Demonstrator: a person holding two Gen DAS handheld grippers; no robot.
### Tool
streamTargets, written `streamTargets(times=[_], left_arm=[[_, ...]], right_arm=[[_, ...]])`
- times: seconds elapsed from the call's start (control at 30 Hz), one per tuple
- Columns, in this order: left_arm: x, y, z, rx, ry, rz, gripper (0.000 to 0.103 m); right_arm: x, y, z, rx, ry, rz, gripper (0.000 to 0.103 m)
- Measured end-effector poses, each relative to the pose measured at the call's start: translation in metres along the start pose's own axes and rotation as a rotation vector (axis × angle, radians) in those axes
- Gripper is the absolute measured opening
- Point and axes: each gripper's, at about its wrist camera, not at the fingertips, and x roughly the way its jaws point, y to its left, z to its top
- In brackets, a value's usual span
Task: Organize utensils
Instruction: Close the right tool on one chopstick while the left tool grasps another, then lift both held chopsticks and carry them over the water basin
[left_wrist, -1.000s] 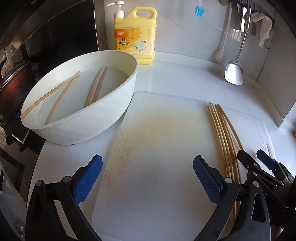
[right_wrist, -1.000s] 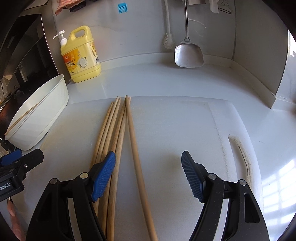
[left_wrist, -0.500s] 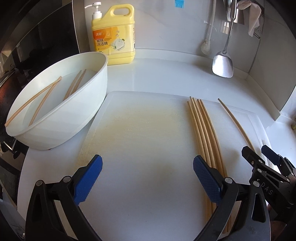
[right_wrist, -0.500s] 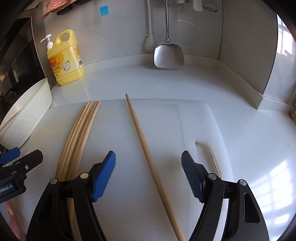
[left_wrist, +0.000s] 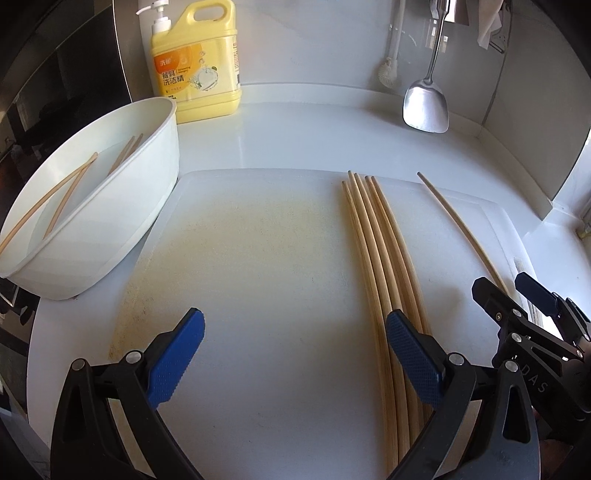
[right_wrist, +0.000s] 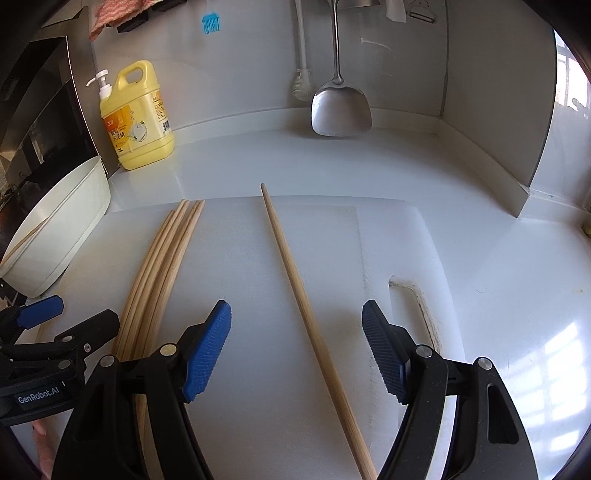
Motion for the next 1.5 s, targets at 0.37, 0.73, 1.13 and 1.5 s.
streamTargets(times=[0.37,0.73,1.13,1.5], left_arm=[[0.003,0.003,0.0,-0.019,0.02,-0.01,0.098],[0.008,0.0,0.003,-0.002,0.014,0.016,0.097],[-0.002,-0.01,0.003,0.029,-0.044,0.008,0.043],[-0.007,-0.011,0.006,0.057,-0.013,-0.047,0.007]], right_arm=[[-0.001,-0.001,0.0,-0.003,0.005,0.012,0.07],[0.003,0.001,0.003,-0.021,0.002,-0.001,0.069],[0.002,0.016,0.002,-0.109,0.0,-0.014,0.031],[-0.001,0.017,0.002,-0.107,0.007,0.011,0.006]])
